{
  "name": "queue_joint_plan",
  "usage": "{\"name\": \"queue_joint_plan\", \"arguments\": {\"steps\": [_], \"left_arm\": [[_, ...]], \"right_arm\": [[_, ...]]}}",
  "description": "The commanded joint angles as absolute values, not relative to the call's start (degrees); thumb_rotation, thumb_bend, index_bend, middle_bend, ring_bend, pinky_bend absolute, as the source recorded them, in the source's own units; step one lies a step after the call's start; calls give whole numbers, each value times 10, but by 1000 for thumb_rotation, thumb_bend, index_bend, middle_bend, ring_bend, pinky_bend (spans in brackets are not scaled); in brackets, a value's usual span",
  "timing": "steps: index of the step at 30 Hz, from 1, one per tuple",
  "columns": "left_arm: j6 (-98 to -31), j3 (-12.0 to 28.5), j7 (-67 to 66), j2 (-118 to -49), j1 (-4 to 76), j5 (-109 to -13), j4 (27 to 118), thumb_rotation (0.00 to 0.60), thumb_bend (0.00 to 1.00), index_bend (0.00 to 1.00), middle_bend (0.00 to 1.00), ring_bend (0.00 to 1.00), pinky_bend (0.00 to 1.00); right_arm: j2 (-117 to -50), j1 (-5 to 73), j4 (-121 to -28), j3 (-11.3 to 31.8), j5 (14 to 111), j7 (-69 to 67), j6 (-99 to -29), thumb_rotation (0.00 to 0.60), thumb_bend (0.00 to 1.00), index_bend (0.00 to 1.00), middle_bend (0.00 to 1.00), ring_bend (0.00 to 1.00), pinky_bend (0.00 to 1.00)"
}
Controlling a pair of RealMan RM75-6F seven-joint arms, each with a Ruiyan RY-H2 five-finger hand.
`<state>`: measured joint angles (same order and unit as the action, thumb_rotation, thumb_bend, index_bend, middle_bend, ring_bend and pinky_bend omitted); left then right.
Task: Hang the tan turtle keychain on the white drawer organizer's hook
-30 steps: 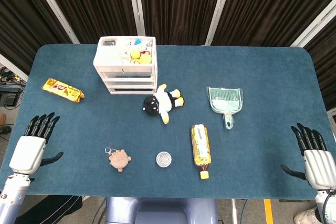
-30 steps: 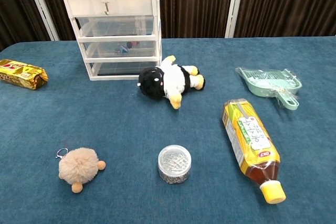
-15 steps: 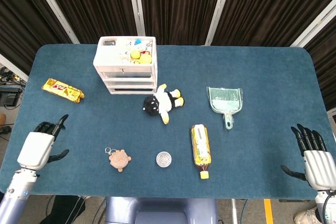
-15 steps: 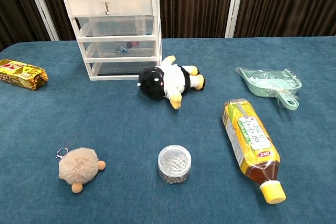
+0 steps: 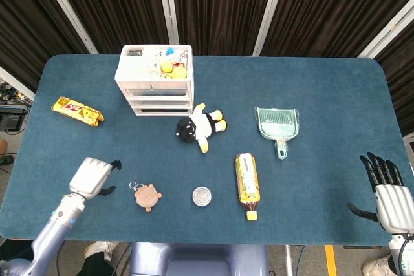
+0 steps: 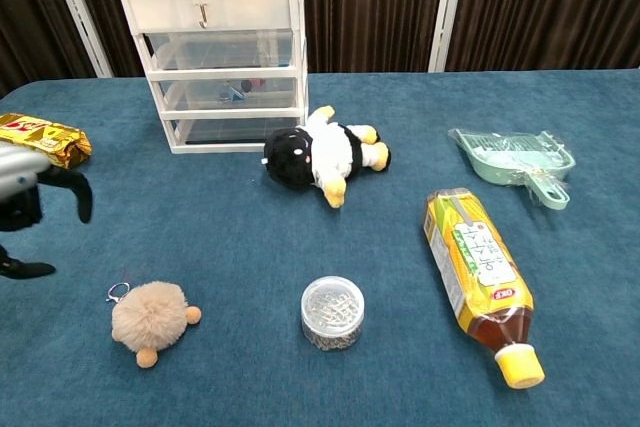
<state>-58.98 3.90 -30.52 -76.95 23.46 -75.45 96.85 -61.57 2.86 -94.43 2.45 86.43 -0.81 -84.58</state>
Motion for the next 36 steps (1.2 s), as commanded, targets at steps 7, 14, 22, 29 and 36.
{"name": "queue_joint_plan", "arguments": {"steps": [7, 14, 22, 29, 36], "left_arm": [[-541, 31, -387, -826, 281, -681, 945, 600, 207, 417, 993, 889, 747], [-550, 25, -399, -854, 296, -674, 923, 600, 208, 456, 994, 889, 747], [-559, 17, -391, -852, 301, -675, 915, 600, 208, 462, 993, 889, 747], [-560, 13, -386, -852, 305, -672, 911, 600, 230, 474, 992, 889, 746], [-559, 7, -385, -859, 310, -666, 904, 600, 235, 486, 992, 889, 747]], "right_arm": [[-614, 28, -946, 26, 862, -12, -846, 600, 3, 0, 0, 0, 0], [-615, 28, -946, 26, 862, -13, -847, 600, 4, 0, 0, 0, 0], [-616, 28, -946, 26, 863, -11, -848, 600, 5, 0, 0, 0, 0], [-616, 27, -947, 26, 862, -10, -847, 600, 4, 0, 0, 0, 0], [-616, 27, -947, 27, 861, -11, -847, 600, 4, 0, 0, 0, 0]]}}
